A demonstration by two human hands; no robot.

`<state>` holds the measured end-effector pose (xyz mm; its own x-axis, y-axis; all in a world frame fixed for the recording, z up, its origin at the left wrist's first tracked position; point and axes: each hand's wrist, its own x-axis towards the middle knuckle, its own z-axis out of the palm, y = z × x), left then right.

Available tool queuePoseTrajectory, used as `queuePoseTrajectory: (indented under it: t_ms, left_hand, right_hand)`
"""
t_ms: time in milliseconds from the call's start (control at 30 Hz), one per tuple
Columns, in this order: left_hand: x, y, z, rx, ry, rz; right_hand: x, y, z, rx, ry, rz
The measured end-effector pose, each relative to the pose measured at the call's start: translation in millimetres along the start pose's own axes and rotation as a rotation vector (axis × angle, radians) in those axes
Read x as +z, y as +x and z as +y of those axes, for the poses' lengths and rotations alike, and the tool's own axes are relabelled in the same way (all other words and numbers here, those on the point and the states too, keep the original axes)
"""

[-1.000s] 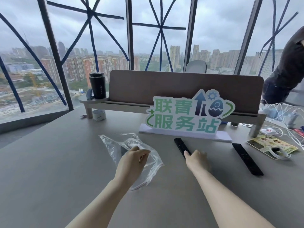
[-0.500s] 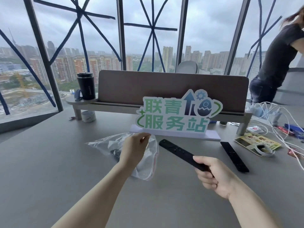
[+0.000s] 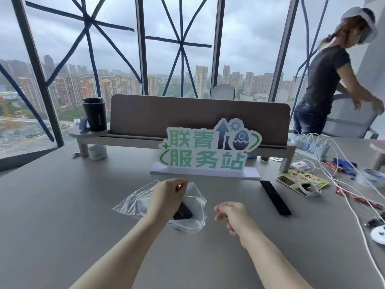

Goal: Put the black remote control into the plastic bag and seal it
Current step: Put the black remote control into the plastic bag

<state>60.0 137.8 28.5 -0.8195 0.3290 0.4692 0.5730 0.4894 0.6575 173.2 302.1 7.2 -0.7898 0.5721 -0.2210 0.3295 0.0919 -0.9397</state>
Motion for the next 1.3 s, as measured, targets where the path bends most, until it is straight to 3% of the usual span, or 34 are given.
queuePoseTrajectory:
  t_ms: [100, 200, 333, 533, 600, 667, 767, 867, 967, 1133, 1300]
  left_hand:
    - [13, -2, 2, -0.017, 0.052, -0.067]
    - [29, -4, 14, -0.012, 0.115, -0.135]
    - [46, -5, 22, -0.019, 0.14, -0.154]
    - [50, -6, 16, -0.068, 0.175, -0.159]
    - [46, -6, 11, -0.073, 0.179, -0.159]
    - [40, -4, 6, -0.073, 0.193, -0.144]
    - [32, -4, 3, -0.079, 0.195, -0.107]
    - [28, -6, 4, -0.079, 0.182, -0.097]
    - [28, -10, 7, -0.063, 0.181, -0.106]
    - [20, -17, 4, -0.077, 0.14, -0.1]
    - [14, -21, -4, -0.059, 0.118, -0.079]
  right_hand:
    - [-46, 29, 22, -0.066, -0.204, 0.332]
    - [-92, 61, 44, -0.019, -0.475, 0.533]
    - [-120, 88, 60, 0.058, -0.662, 0.554]
    - [-124, 102, 67, 0.076, -0.748, 0.577]
    - [-126, 102, 62, 0.095, -0.587, 0.465]
    - [-127, 90, 50, 0.127, -0.176, 0.318]
    - [-135, 41, 28, 0.183, 0.263, -0.093]
    - [-129, -8, 9, 0.205, 0.15, -0.444]
    - [-87, -20, 1, 0.195, -0.019, -0.587]
    - [-5, -13, 3, 0.093, 0.054, -0.502]
    - [5, 12, 18, -0.123, -0.212, 0.07]
